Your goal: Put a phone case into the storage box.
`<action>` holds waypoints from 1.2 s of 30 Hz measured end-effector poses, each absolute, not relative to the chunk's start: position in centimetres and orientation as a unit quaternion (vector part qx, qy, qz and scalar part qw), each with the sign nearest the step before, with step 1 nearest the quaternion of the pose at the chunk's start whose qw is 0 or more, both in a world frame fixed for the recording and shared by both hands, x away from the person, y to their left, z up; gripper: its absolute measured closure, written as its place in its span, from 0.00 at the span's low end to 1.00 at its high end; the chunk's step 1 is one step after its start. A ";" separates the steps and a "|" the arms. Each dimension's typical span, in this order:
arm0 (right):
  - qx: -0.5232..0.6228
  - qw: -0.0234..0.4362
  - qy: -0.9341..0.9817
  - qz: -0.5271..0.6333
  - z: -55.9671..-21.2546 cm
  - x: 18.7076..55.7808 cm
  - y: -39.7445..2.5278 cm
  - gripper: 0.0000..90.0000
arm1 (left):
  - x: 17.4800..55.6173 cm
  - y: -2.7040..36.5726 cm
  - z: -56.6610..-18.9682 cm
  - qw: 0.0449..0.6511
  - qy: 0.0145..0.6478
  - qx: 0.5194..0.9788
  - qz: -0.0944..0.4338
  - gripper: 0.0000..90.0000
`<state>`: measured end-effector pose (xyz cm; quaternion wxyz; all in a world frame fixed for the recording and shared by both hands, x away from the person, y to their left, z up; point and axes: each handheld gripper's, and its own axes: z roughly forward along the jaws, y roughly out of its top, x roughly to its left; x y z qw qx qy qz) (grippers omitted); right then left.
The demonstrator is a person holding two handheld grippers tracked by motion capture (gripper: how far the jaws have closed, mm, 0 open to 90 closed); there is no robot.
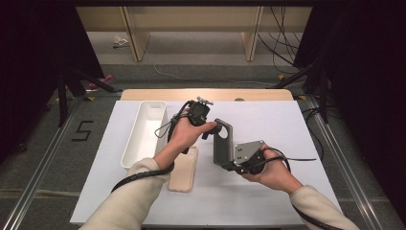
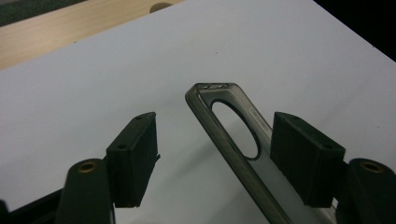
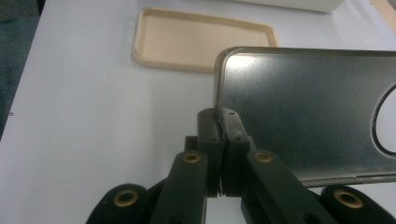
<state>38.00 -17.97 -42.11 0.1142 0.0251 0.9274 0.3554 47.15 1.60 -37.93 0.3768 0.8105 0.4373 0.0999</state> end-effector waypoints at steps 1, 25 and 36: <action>0.025 0.113 0.928 0.353 -42.1 37.9 -17.9 0.99 | 47.3 1.5 -38.0 0.376 0.442 0.809 0.094 0.37; 0.004 0.120 0.929 0.349 -41.9 37.5 -17.2 0.99 | 48.5 1.6 -39.2 0.372 0.505 0.778 0.028 0.75; -0.014 0.132 0.941 0.312 -42.7 37.5 -16.7 0.99 | 47.2 0.5 -37.5 0.406 0.490 0.771 0.030 0.86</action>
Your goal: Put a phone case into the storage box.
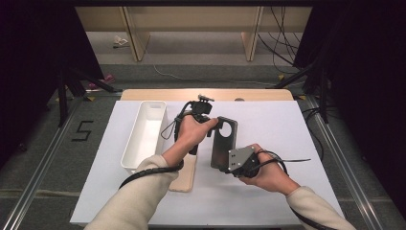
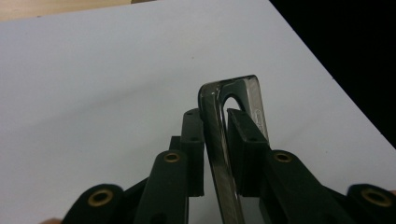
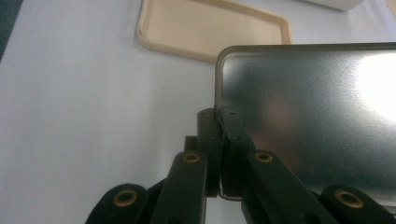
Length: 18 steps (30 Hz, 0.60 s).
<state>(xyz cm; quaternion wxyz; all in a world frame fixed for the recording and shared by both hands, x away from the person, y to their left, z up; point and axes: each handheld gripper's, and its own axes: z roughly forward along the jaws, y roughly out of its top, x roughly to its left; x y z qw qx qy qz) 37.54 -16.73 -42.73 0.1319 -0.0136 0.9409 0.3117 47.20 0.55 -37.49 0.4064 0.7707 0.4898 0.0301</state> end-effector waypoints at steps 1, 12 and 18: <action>-0.014 0.135 0.941 0.310 -42.8 37.6 -16.7 0.99 | 46.9 0.2 -37.2 0.414 0.482 0.772 0.028 0.86; 0.065 0.119 0.934 0.330 -42.8 38.3 -17.3 0.67 | 45.7 -0.2 -35.9 0.465 0.424 0.773 0.080 0.90; 0.121 0.110 0.914 0.371 -42.2 38.6 -18.4 0.45 | 45.5 1.2 -35.9 0.492 0.389 0.768 0.129 0.89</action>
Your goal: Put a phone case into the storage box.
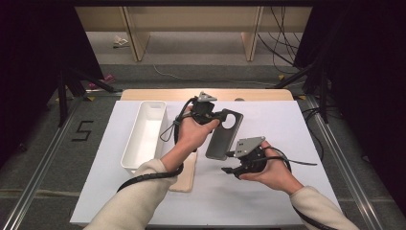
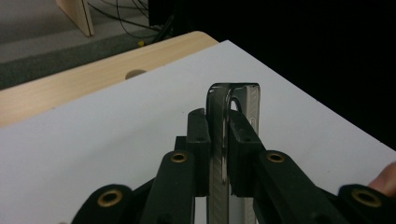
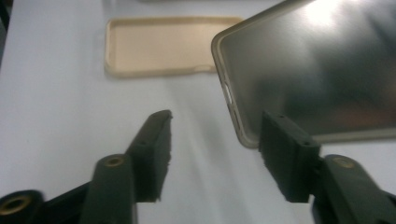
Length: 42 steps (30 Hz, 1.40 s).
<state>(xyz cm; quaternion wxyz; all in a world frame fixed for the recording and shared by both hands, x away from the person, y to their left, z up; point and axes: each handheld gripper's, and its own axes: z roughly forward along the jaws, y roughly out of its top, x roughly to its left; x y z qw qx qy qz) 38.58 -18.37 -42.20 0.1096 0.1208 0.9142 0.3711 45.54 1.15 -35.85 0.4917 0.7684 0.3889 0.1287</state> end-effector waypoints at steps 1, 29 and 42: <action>0.132 0.107 0.910 0.378 -42.1 38.7 -18.6 0.42 | 45.5 1.4 -35.9 0.494 0.382 0.769 0.135 0.89; 0.267 0.099 0.837 0.468 -42.8 39.1 -22.6 0.18 | 44.1 9.3 -35.3 0.544 0.335 0.745 0.194 0.89; 0.280 0.117 0.827 0.474 -42.5 38.7 -24.0 0.18 | 43.8 10.9 -34.2 0.558 0.329 0.735 0.202 0.89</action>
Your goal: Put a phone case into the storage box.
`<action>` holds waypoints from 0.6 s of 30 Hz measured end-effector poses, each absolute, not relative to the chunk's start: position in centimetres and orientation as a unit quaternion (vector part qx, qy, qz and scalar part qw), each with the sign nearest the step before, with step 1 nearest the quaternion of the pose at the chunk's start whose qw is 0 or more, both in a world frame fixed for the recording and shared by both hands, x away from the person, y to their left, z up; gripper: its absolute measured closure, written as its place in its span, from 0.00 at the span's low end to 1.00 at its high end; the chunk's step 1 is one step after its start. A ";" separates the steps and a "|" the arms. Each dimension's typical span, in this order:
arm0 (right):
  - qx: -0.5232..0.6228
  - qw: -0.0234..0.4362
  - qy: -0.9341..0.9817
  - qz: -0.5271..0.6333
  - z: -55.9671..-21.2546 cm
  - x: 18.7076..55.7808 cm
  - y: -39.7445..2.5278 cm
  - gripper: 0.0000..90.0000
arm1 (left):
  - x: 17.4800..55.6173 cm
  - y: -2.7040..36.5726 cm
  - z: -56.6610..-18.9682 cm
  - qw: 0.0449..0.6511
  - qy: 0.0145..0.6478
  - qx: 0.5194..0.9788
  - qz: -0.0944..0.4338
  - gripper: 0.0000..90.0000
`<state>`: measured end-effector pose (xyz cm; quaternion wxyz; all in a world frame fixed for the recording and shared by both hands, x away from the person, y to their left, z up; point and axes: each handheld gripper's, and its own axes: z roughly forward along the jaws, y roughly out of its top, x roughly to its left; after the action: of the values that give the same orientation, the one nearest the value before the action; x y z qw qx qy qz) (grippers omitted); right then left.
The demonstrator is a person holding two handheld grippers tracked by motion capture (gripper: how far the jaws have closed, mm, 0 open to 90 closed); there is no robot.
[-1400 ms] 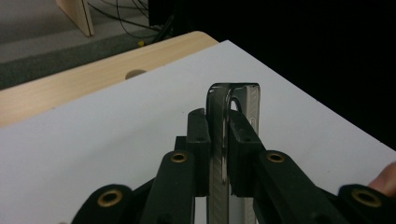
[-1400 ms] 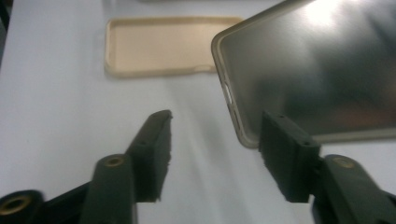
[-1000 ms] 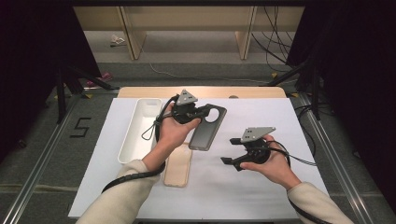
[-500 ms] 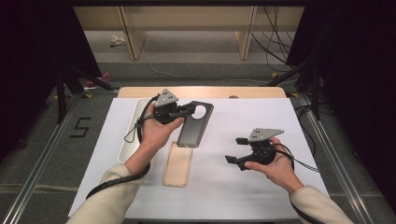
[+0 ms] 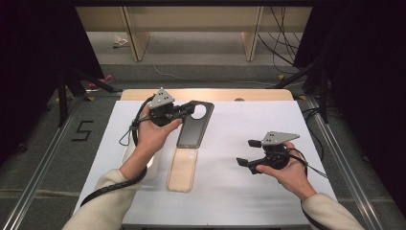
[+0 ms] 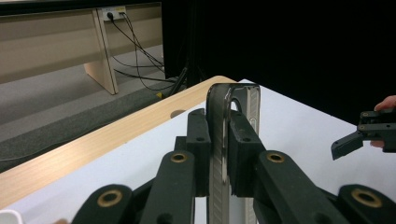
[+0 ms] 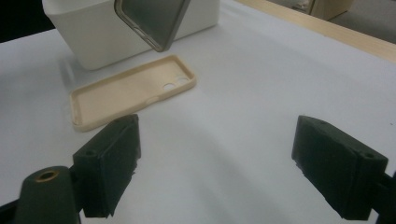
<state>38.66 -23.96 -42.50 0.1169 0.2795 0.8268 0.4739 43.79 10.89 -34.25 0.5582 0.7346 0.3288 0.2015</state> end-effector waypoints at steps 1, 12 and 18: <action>0.281 0.118 0.827 0.473 -42.5 38.6 -24.1 0.18 | 43.8 11.0 -34.2 0.559 0.330 0.733 0.203 0.89; 0.284 0.123 0.828 0.467 -42.6 38.0 -24.8 0.18 | 44.1 13.0 -33.5 0.565 0.333 0.725 0.211 0.89; 0.286 0.124 0.827 0.468 -42.7 37.8 -25.1 0.18 | 44.4 13.9 -33.2 0.573 0.331 0.719 0.212 0.89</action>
<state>37.79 -25.11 -42.66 0.1243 0.2864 0.8270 0.4676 44.36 13.93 -33.21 0.5731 0.7192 0.3305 0.2125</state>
